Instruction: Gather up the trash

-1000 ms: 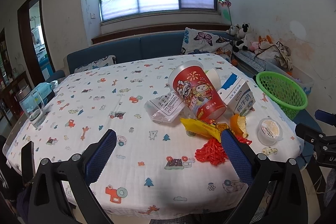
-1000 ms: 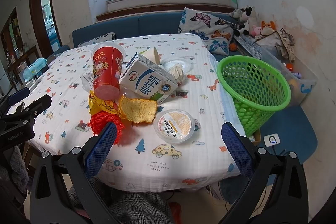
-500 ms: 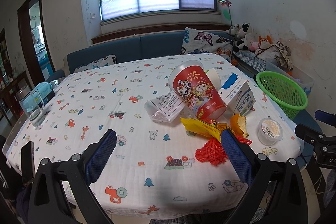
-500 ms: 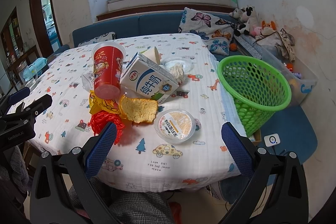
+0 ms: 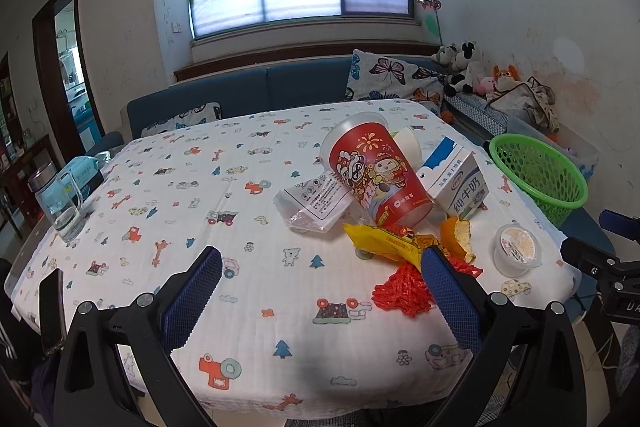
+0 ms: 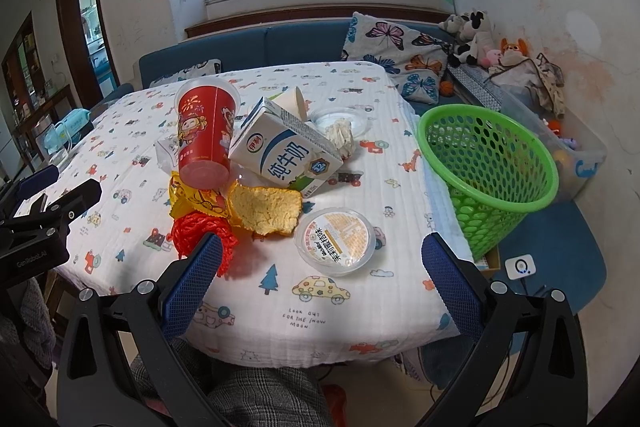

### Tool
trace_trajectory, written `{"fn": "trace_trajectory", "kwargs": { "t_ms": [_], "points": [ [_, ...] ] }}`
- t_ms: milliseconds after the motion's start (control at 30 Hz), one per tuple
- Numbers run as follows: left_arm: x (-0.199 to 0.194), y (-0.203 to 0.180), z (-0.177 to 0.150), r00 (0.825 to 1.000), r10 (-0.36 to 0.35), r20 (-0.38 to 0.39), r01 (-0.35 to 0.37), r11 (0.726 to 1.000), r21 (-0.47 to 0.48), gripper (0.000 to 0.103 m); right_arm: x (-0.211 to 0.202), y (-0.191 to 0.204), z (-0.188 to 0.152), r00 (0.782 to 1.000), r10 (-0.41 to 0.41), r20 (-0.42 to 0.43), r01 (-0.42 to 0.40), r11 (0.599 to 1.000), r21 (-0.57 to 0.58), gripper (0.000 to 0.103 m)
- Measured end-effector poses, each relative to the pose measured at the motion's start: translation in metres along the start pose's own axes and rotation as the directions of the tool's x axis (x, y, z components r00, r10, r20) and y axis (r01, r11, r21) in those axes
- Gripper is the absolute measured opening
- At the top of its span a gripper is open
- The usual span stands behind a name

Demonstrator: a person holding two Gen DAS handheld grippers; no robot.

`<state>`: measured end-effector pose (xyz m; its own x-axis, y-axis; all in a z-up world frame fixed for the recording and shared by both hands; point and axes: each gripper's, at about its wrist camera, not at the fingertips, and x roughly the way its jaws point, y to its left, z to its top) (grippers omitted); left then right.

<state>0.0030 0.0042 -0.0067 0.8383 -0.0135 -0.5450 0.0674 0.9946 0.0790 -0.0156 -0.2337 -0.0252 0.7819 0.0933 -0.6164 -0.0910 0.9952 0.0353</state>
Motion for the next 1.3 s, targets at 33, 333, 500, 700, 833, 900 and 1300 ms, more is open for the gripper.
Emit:
{"fn": "trace_trajectory", "kwargs": {
  "t_ms": [33,333,500,700,833,900,1300],
  "points": [
    [0.0,0.0,0.0,1.0,0.001,-0.001,-0.001,1.0,0.0,0.096,0.001,0.0,0.0,1.0,0.001,-0.001,-0.001,1.0,0.0,0.099],
    [0.009,0.0,-0.006,1.0,0.004,-0.011,-0.004,1.0,0.003,0.096,0.007,-0.002,0.003,1.0,0.009,-0.011,-0.009,1.0,0.0,0.099],
    [0.016,0.0,-0.004,1.0,0.007,-0.026,-0.007,1.0,0.001,0.096,0.013,-0.003,0.006,1.0,0.016,-0.017,-0.016,1.0,-0.004,0.099],
    [0.023,0.0,0.006,0.999,0.013,-0.041,-0.012,1.0,0.005,0.096,0.021,-0.006,0.01,0.999,0.026,-0.028,-0.026,1.0,-0.004,0.099],
    [0.031,0.002,0.011,0.998,0.013,-0.06,-0.013,1.0,-0.001,0.096,0.027,-0.006,0.012,0.999,0.028,-0.038,-0.029,1.0,-0.011,0.099],
    [0.035,0.003,0.014,0.998,0.013,-0.067,-0.014,1.0,-0.004,0.096,0.03,-0.006,0.011,0.998,0.032,-0.045,-0.033,0.999,-0.017,0.099],
    [0.055,0.003,0.027,0.995,0.006,-0.104,-0.007,1.0,-0.011,0.096,0.055,-0.012,0.004,0.993,0.044,-0.106,-0.049,0.998,-0.046,0.099]
  ]
}}
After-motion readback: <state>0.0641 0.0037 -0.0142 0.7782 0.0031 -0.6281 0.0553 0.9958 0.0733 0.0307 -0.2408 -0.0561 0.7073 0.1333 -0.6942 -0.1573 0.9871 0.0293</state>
